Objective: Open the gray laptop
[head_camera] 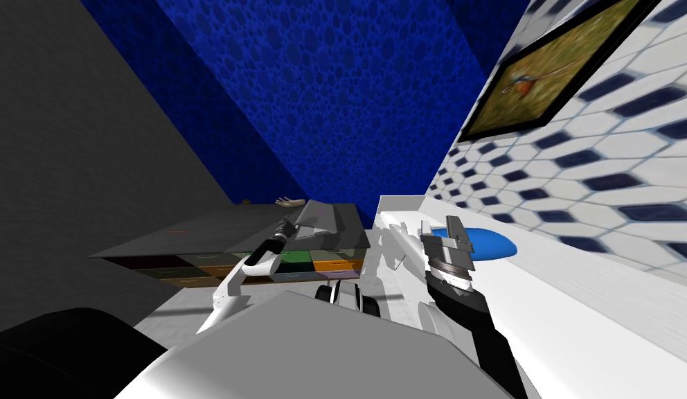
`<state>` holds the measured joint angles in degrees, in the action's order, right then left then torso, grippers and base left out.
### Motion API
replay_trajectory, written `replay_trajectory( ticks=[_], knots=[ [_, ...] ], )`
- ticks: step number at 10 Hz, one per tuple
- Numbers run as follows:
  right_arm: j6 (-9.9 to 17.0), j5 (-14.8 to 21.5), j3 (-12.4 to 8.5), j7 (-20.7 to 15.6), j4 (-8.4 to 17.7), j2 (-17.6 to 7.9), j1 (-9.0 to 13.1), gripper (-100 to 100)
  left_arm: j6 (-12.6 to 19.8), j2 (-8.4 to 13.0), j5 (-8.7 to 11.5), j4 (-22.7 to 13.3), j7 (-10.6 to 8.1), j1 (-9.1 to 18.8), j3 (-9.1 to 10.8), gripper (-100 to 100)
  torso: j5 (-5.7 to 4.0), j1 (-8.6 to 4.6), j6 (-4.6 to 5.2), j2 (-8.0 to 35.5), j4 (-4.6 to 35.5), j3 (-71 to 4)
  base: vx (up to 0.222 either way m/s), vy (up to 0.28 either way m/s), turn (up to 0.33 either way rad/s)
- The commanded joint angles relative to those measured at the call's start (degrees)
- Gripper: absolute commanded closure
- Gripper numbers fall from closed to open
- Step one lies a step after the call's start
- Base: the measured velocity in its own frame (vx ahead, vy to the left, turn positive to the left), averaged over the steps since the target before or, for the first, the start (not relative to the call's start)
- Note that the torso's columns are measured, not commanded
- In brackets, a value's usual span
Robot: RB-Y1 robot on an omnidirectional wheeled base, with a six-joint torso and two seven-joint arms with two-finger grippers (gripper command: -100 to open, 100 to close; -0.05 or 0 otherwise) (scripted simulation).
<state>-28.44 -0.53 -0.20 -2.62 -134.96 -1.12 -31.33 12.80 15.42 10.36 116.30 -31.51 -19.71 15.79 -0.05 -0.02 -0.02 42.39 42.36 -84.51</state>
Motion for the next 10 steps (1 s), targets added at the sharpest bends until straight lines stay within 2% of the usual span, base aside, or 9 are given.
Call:
replay_trajectory(
  ticks=[1, 3, 4, 5, 10],
  knots=[
    [0.0, 0.0, 0.0, 0.0, 0.0, 0.0, 0.0, 0, 2.7, 1.2, 0.6, 4.0, -1.35, -1.5, 0.90, -100, -0.01, -0.01, -0.01, 0.0, 0.0, 0.0, 0.026, -0.007, 0.009],
    [0.0, 0.0, 0.0, 0.0, 0.0, 0.0, 0.0, 0, 4.6, 1.9, 1.0, 6.8, -2.22, -2.6, 1.45, -100, -0.02, -0.07, 0.02, 0.0, 0.0, 0.0, 0.025, -0.005, 0.004],
    [0.0, 0.0, 0.0, 0.0, 0.0, 0.0, 0.0, 0, 3.5, 1.6, 0.8, 5.6, -1.85, -2.4, 1.14, -100, 0.00, -0.05, 0.03, 0.0, 0.0, 0.0, 0.012, -0.001, 0.001],
    [0.0, 0.0, 0.0, 0.0, 0.0, 0.0, 0.0, 0, 3.7, 1.6, 0.8, 5.7, -1.92, -2.4, 1.16, 0, 0.04, 0.00, 0.02, -0.1, -0.1, 0.0, 0.000, 0.000, 0.000],
    [0.0, 0.0, 0.0, 0.0, 0.0, 0.0, 0.0, 0, 3.7, 1.6, 0.8, 5.7, -1.91, -2.4, 1.15, 0, 0.05, 0.02, 0.02, -0.1, -0.1, -0.1, 0.000, 0.000, 0.000]
  ],
)
